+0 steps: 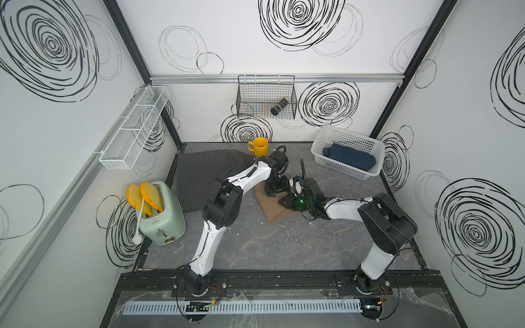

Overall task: Roll up the skirts
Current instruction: Roll the skirt at the center of the board.

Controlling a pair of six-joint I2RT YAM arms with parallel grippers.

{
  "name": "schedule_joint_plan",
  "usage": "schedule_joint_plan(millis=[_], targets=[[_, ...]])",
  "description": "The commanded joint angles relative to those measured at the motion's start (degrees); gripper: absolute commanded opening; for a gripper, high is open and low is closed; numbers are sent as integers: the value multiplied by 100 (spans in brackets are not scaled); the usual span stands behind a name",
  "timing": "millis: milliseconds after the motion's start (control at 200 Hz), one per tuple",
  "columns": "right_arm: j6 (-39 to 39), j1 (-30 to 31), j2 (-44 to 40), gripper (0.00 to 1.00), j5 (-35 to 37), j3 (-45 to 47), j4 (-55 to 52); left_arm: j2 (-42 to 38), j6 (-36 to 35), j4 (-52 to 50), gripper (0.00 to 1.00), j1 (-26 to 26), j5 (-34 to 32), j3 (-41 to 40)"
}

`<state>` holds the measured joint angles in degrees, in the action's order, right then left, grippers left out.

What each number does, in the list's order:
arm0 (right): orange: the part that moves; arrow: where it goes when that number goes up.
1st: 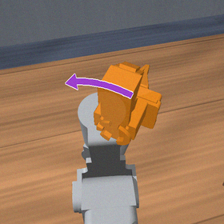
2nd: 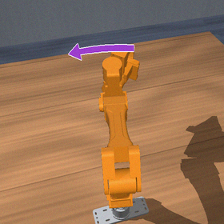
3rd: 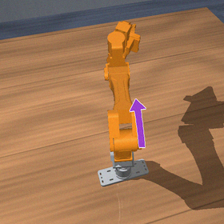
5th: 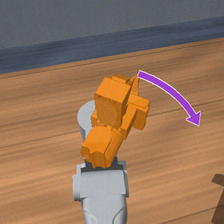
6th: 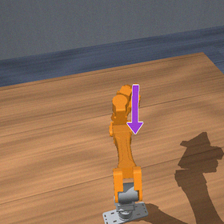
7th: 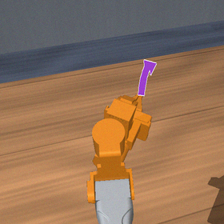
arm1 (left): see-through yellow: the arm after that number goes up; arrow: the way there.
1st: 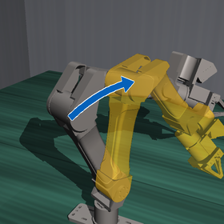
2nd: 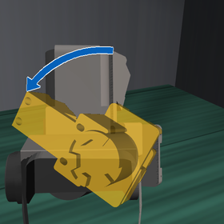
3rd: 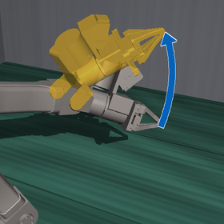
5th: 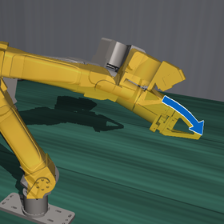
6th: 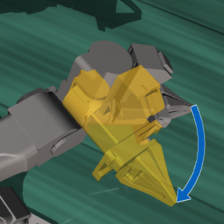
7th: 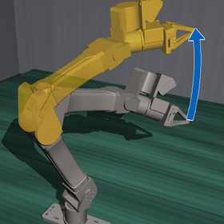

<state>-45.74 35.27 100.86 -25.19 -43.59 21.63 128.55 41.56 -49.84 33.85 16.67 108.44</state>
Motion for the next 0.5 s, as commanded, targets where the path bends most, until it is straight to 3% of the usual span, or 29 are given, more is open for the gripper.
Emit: schedule_joint_plan(millis=[0,115,230,385,495], targets=[[-138,26,230,14,-127,344,-45,-609,-105,37,71,39,127,579],[-168,-10,293,13,-191,511,68,-824,-352,-308,71,-132,-91,1023],[-156,-35,252,13,-206,615,122,-1250,-582,-276,68,-428,-390,637],[-122,-56,206,14,-249,585,74,-1634,-687,255,45,-693,-480,-594],[-122,-81,178,14,-263,545,18,-1366,-831,336,28,-730,-863,-856]])
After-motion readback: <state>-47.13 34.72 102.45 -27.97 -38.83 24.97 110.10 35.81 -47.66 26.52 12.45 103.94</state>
